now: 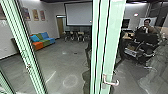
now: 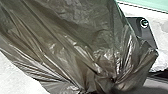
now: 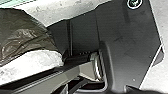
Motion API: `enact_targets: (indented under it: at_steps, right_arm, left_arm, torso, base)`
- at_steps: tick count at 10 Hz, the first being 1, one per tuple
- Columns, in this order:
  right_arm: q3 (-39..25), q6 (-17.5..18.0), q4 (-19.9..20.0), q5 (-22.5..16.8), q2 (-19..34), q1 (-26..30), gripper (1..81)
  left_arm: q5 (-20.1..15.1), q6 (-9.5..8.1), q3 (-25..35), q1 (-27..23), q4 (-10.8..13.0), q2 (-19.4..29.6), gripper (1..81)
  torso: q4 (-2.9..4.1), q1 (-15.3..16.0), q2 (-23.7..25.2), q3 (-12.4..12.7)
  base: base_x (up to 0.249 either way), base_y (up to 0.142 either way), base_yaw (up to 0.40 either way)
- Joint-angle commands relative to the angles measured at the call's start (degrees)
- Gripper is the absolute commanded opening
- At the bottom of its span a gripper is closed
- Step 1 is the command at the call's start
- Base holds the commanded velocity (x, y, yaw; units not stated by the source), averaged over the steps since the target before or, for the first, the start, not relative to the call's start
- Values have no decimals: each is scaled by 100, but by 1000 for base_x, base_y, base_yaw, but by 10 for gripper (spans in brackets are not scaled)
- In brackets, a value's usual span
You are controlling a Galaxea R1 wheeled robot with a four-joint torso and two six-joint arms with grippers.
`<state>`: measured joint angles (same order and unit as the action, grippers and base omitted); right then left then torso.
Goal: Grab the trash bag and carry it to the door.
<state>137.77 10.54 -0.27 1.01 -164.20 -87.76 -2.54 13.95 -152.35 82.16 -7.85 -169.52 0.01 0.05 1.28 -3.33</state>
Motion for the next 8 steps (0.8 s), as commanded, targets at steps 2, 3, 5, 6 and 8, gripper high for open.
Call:
enact_targets:
  at_steps: [2,3,5,6,8]
  right_arm:
    - [-58,-9,-26,-321,16,254,811]
    - [-50,-9,-26,-321,16,254,811]
    - [-49,-9,-8,-321,16,263,811]
    - [-49,0,0,-321,7,262,811]
    - [-40,18,1,-320,-45,245,811]
  left_arm:
    - [-318,56,-15,-319,38,14,10]
    - [-318,56,-15,-310,38,14,10]
    - [-318,56,-50,-319,3,6,10]
    - [-318,56,-76,-319,-15,6,10]
    - [-309,56,-85,-311,-32,-3,10]
  torso:
    - [0,-2,0,0]
    - [0,-2,0,0]
    - [0,0,-2,0]
    - [0,0,-2,0]
    - [0,-2,0,0]
  base:
    - [0,0,116]
    - [0,0,0]
    - [0,0,0]
    - [0,-101,0]
    - [0,0,0]
